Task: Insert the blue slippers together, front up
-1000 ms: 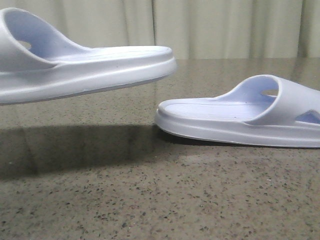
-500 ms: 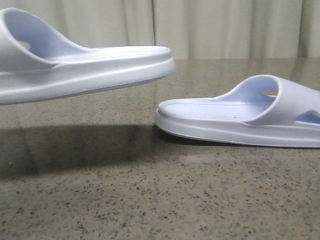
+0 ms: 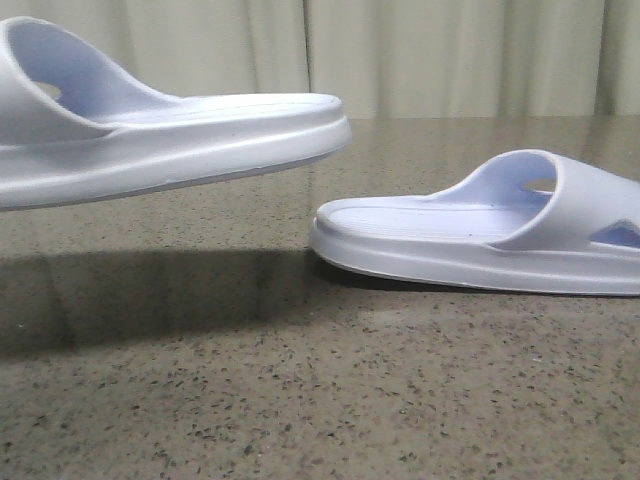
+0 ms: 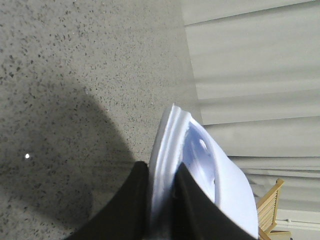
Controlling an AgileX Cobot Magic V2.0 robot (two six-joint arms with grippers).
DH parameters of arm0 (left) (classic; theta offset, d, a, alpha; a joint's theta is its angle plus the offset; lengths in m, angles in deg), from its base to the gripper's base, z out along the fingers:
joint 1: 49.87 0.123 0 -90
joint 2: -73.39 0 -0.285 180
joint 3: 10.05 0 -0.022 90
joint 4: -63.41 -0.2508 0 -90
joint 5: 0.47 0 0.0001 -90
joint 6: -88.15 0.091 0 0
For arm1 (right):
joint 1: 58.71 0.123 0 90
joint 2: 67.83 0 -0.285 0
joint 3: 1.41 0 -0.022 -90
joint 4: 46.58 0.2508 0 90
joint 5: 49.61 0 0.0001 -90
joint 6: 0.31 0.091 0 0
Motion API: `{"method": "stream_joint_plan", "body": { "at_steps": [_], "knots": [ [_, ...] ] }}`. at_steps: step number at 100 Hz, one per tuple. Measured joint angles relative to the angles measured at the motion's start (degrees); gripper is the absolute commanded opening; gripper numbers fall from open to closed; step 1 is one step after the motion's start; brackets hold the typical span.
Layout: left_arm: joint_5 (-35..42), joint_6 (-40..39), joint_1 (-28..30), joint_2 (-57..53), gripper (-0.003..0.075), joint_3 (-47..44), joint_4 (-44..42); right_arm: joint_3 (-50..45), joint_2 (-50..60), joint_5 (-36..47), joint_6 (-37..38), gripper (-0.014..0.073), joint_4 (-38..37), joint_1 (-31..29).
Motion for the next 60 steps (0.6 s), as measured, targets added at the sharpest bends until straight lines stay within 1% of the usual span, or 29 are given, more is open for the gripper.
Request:
{"method": "stream_joint_plan", "body": {
  "at_steps": [35, 60],
  "knots": [
    [0.0, 0.0, 0.0, 0.0, 0.0016, 0.0, -0.1, 0.6, 0.3, -3.9, -0.1, 0.0477, 0.1, 0.0],
    [0.0, 0.0, 0.0, 0.0, 0.0016, 0.0, -0.1, 0.8, 0.4, -4.6, -0.2, 0.0476, 1.9, 0.0]
  ]
}}
